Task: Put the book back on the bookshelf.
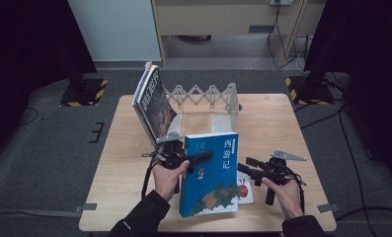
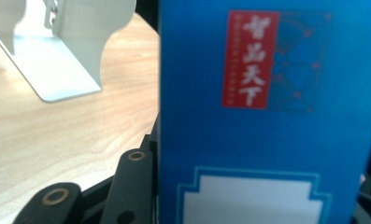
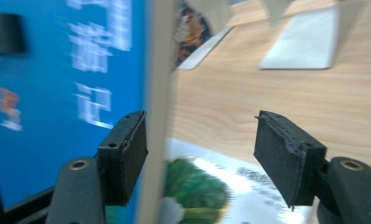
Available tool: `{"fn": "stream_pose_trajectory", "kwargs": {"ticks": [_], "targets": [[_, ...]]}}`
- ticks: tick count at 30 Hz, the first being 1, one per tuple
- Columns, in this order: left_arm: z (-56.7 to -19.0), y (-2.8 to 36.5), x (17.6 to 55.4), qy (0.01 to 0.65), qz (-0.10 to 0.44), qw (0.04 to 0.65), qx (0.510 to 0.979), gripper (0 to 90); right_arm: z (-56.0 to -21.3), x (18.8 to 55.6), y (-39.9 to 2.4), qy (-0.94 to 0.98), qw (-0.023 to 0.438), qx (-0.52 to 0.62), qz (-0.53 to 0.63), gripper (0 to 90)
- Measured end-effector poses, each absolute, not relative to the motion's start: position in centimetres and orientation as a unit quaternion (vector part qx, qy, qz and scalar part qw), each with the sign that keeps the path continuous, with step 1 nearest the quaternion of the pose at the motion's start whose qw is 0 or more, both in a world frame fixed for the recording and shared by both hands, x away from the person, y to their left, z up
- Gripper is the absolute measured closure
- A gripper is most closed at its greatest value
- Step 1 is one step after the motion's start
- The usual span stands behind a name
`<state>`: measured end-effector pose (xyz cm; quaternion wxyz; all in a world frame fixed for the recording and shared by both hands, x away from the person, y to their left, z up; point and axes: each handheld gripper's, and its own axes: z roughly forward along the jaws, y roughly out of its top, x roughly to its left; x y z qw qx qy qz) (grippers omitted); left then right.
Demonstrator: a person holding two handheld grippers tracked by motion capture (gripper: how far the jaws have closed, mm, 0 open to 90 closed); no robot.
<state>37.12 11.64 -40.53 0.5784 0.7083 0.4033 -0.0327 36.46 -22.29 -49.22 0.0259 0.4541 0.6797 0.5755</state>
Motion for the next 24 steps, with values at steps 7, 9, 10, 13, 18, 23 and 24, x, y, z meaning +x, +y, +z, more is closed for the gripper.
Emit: {"fn": "stream_pose_trajectory", "kwargs": {"ticks": [7, 9, 10, 13, 18, 23, 24], "targets": [[-38.1, 13.4, 36.6, 0.402, 0.019, 0.593, 0.698, 59.8, -49.6, 36.7, -23.3, 0.692, 0.066, 0.471, 0.543, 32.0], [-37.4, 14.1, 36.6, 0.401, 0.030, 0.596, 0.695, 59.8, -49.7, 36.7, -23.5, 0.694, 0.079, 0.479, 0.532, 31.5], [-37.2, 14.4, 36.5, 0.401, 0.038, 0.596, 0.695, 59.7, -49.7, 36.8, -23.7, 0.698, 0.082, 0.483, 0.523, 30.7], [-36.6, 15.2, 36.5, 0.408, 0.067, 0.589, 0.694, 59.5, -50.0, 37.0, -24.3, 0.718, 0.113, 0.487, 0.484, 28.6], [-36.4, 16.6, 37.2, 0.430, 0.080, 0.583, 0.685, 59.5, -50.9, 37.3, -25.2, 0.748, 0.150, 0.503, 0.406, 22.3], [-35.6, 17.5, 37.8, 0.438, 0.100, 0.579, 0.680, 59.5, -51.8, 37.6, -25.9, 0.761, 0.164, 0.514, 0.360, 20.8], [-35.4, 17.6, 37.9, 0.439, 0.103, 0.578, 0.680, 59.5, -51.9, 37.7, -26.0, 0.764, 0.167, 0.513, 0.354, 20.6]]}}
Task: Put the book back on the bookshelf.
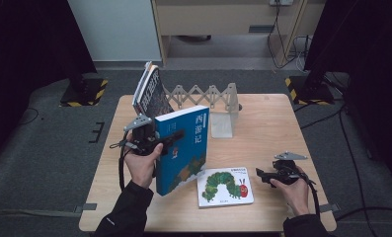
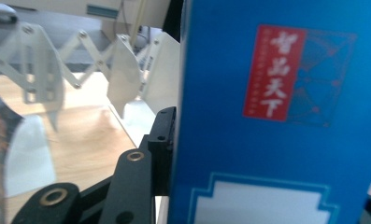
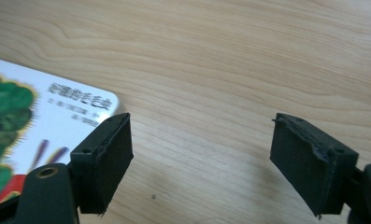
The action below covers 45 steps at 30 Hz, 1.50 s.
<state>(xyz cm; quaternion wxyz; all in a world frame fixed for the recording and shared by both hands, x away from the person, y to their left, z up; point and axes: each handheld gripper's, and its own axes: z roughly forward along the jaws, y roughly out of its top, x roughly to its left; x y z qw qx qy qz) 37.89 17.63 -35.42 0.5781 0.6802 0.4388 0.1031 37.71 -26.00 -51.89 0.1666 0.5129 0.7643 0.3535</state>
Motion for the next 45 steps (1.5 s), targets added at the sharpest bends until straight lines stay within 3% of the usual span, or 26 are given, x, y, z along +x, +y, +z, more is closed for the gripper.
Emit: {"fn": "stream_pose_trajectory", "kwargs": {"ticks": [14, 20, 28, 45], "targets": [[-33.5, 18.5, 41.4, 0.463, 0.151, 0.574, 0.659, 59.6, -53.0, 38.1, -27.1, 0.773, 0.186, 0.519, 0.314, 15.8], [-32.5, 18.0, 42.8, 0.463, 0.169, 0.577, 0.651, 59.6, -53.4, 38.2, -26.9, 0.776, 0.200, 0.514, 0.306, 7.6], [-31.8, 17.2, 44.7, 0.465, 0.173, 0.584, 0.642, 59.7, -53.8, 38.0, -27.1, 0.769, 0.210, 0.512, 0.319, 3.7], [-30.8, 15.7, 48.9, 0.476, 0.199, 0.577, 0.634, 59.6, -53.9, 38.1, -27.1, 0.769, 0.210, 0.511, 0.321, 2.5]]}}
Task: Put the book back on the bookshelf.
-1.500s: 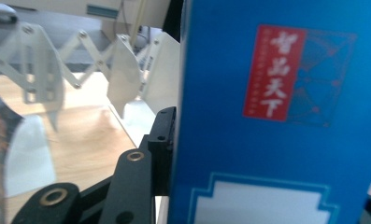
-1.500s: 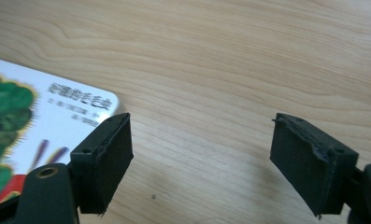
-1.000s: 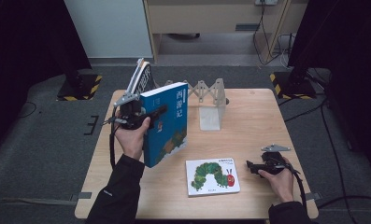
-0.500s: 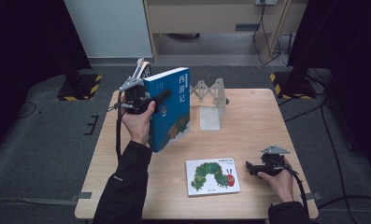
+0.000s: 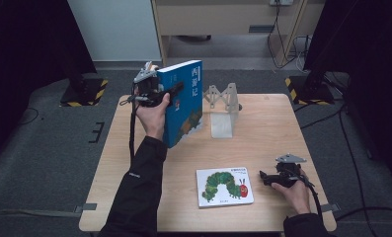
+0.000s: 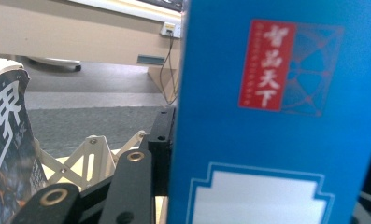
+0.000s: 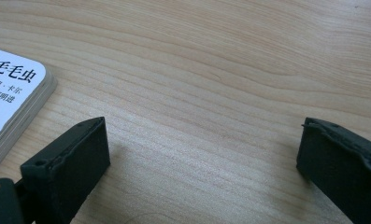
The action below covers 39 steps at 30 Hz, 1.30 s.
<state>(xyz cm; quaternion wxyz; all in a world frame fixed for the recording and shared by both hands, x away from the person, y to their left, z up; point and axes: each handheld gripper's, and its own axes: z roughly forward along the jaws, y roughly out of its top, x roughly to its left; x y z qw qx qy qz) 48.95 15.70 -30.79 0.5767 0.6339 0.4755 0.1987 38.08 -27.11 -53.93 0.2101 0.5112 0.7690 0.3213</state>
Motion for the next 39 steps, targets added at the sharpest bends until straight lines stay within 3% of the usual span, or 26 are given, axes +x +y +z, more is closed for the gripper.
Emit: {"fn": "stream_pose_trajectory", "kwargs": {"ticks": [22, 39], "targets": [[-31.2, 13.8, 54.9, 0.508, 0.229, 0.560, 0.613, 59.5, -53.9, 38.1, -27.1, 0.769, 0.210, 0.511, 0.321, 2.5], [-35.2, 11.5, 56.6, 0.529, 0.231, 0.530, 0.622, 59.4, -53.9, 38.1, -27.1, 0.770, 0.208, 0.511, 0.321, 2.5]]}}
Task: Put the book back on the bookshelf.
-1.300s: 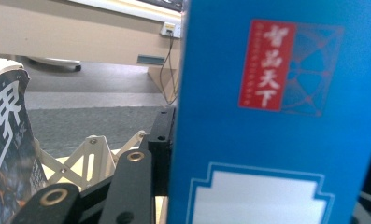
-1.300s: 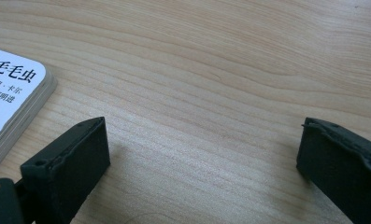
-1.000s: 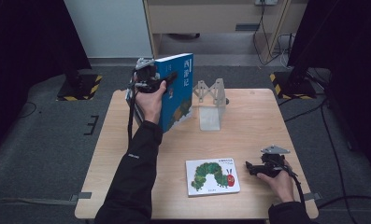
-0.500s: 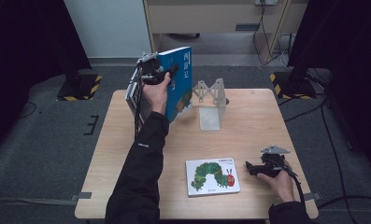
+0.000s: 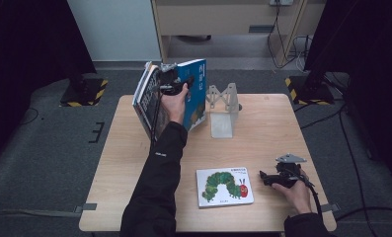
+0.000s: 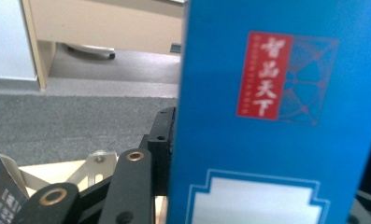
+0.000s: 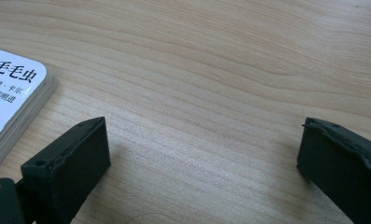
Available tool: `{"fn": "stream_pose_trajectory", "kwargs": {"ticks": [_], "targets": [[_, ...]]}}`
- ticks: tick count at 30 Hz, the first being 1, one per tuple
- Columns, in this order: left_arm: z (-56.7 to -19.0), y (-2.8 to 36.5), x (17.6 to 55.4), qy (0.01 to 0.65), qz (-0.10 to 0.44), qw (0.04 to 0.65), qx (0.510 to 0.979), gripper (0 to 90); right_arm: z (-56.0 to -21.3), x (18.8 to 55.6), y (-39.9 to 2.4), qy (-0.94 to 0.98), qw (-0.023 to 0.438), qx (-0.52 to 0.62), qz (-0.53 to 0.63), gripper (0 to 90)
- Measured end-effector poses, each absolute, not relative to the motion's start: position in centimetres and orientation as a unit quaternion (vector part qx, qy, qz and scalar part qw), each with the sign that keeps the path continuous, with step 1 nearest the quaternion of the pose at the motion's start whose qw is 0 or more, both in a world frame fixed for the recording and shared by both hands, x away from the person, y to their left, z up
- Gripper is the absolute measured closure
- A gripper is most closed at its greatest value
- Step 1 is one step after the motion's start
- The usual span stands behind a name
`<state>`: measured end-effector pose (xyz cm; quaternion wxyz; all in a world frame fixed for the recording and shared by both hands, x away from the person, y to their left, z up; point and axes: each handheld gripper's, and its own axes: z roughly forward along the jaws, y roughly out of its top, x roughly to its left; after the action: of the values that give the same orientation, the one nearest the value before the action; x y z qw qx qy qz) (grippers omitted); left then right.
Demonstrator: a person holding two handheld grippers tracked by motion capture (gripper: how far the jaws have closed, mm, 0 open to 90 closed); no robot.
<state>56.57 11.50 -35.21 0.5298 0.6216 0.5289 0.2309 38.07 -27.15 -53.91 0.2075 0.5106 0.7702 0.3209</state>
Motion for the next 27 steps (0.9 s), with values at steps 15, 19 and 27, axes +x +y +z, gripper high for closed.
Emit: {"fn": "stream_pose_trajectory", "kwargs": {"ticks": [15, 19, 27], "targets": [[-37.4, 10.2, 56.3, 0.518, 0.232, 0.525, 0.634, 59.0, -53.9, 38.1, -27.2, 0.771, 0.207, 0.508, 0.322, 2.5], [-37.6, 10.2, 55.6, 0.514, 0.244, 0.518, 0.639, 58.6, -53.9, 38.1, -27.2, 0.771, 0.207, 0.509, 0.322, 2.4], [-37.7, 10.4, 54.0, 0.503, 0.255, 0.506, 0.653, 58.3, -53.9, 38.1, -27.2, 0.772, 0.206, 0.508, 0.322, 2.2]]}}
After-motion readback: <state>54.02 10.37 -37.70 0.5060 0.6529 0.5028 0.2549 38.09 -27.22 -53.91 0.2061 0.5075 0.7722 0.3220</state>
